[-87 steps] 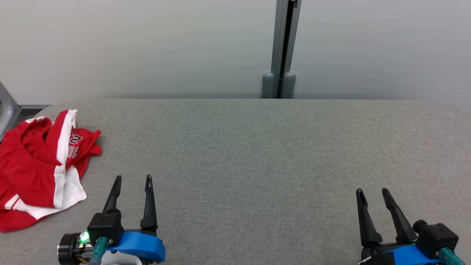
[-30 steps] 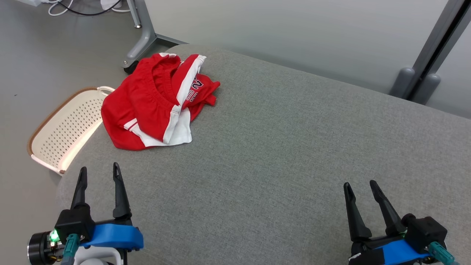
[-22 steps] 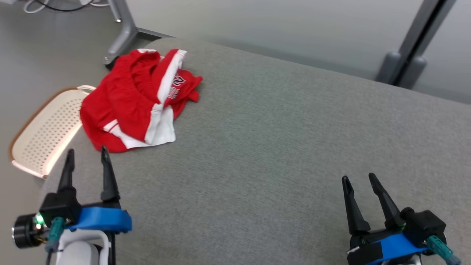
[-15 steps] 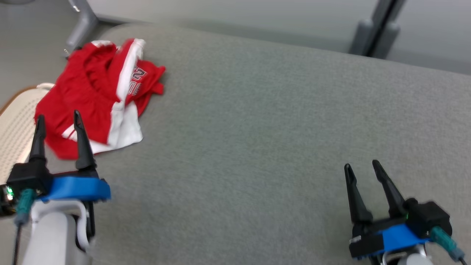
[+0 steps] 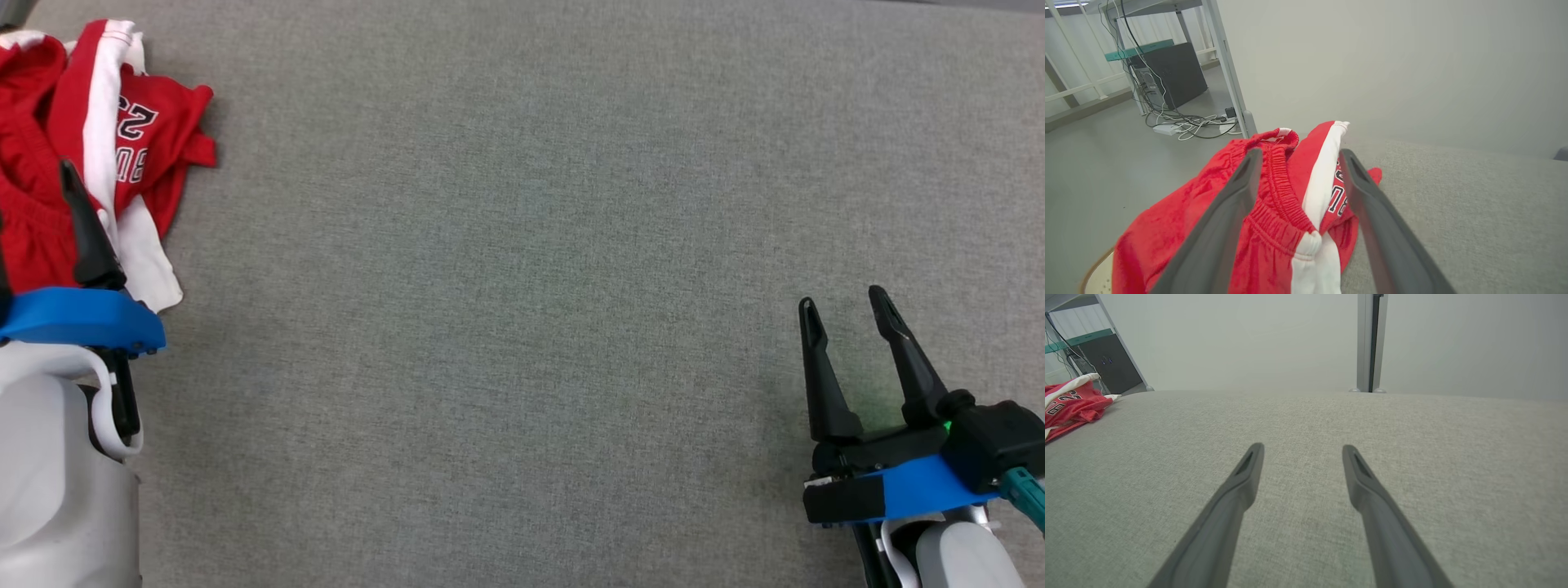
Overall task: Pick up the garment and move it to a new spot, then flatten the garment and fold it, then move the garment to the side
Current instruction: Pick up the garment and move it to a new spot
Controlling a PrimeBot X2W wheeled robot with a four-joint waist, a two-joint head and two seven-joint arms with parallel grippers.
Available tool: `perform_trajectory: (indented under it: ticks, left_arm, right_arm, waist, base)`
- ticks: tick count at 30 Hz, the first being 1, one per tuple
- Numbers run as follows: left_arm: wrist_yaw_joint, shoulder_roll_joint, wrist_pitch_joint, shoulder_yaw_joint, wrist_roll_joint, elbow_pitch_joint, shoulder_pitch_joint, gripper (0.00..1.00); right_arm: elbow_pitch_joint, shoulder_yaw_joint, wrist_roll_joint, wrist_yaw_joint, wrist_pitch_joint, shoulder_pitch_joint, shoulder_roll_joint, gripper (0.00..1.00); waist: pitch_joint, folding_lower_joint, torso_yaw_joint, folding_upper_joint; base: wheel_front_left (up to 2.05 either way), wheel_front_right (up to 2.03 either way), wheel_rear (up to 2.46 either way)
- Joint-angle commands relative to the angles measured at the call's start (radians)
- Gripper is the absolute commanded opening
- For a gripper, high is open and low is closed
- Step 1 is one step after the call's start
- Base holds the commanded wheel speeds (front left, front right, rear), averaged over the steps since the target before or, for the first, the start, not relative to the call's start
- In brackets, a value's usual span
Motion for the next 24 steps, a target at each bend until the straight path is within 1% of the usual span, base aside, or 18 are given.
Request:
perform_trajectory:
  ticks: [1, 6, 8, 10, 14, 19, 20, 22, 23, 24]
  left_arm:
    - [-0.003, 0.004, 0.002, 0.005, -0.007, 0.029, -0.023, 1.00]
    - [-0.016, 0.019, 0.005, 0.000, -0.014, 0.164, -0.060, 1.00]
    - [-0.008, 0.027, 0.003, 0.001, -0.013, 0.213, -0.074, 1.00]
    - [-0.009, 0.031, 0.011, -0.005, -0.012, 0.269, -0.086, 1.00]
    - [-0.024, 0.028, 0.023, -0.022, -0.012, 0.362, -0.122, 1.00]
    - [-0.027, 0.029, 0.014, -0.025, -0.020, 0.450, -0.157, 1.00]
    - [-0.026, 0.031, 0.012, -0.025, -0.022, 0.462, -0.163, 0.94]
    - [-0.022, 0.036, 0.005, -0.028, -0.017, 0.476, -0.172, 0.12]
    - [-0.023, 0.036, 0.002, -0.030, -0.014, 0.482, -0.174, 0.00]
    - [-0.029, 0.035, 0.001, -0.032, -0.014, 0.488, -0.175, 0.00]
  right_arm:
    - [-0.011, -0.001, 0.000, 0.000, 0.000, -0.016, -0.007, 1.00]
    - [-0.035, -0.001, -0.007, 0.000, 0.009, -0.028, -0.009, 1.00]
    - [-0.041, 0.001, -0.008, 0.000, 0.011, -0.031, -0.008, 1.00]
    - [-0.045, 0.004, -0.008, 0.000, 0.010, -0.037, -0.008, 1.00]
    - [-0.050, 0.008, -0.006, 0.000, 0.010, -0.042, -0.009, 1.00]
    - [-0.050, 0.016, -0.002, 0.000, 0.009, -0.045, -0.011, 1.00]
    - [-0.051, 0.017, -0.001, 0.000, 0.008, -0.044, -0.011, 1.00]
    - [-0.050, 0.018, 0.000, 0.000, 0.006, -0.044, -0.011, 1.00]
    - [-0.048, 0.018, 0.000, 0.000, 0.006, -0.043, -0.010, 1.00]
    - [-0.044, 0.018, 0.000, 0.000, 0.005, -0.040, -0.009, 1.00]
  waist:
    - [0.009, -0.0002, -0.001, -0.0004]
    - [0.031, -0.0002, -0.009, -0.0004]
    - [0.037, -0.0002, -0.012, -0.0004]
    - [0.042, -0.0002, -0.016, -0.0004]
    - [0.050, -0.0002, -0.020, -0.0004]
    - [0.050, -0.0002, -0.028, -0.0004]
    - [0.049, -0.0002, -0.030, -0.0004]
    - [0.043, -0.0002, -0.032, -0.0004]
    - [0.038, -0.0002, -0.032, -0.0004]
    - [0.033, -0.0002, -0.032, -0.0004]
  base:
    - [0.00, 0.00, 0.00]
    - [0.00, 0.00, 0.00]
    - [0.00, 0.00, 0.00]
    - [0.00, 0.00, 0.00]
    - [0.00, 0.00, 0.00]
    - [0.00, 0.00, 0.00]
    - [0.00, 0.00, 0.00]
    - [0.00, 0.00, 0.00]
    - [0.00, 0.00, 0.00]
    - [0.00, 0.00, 0.00]
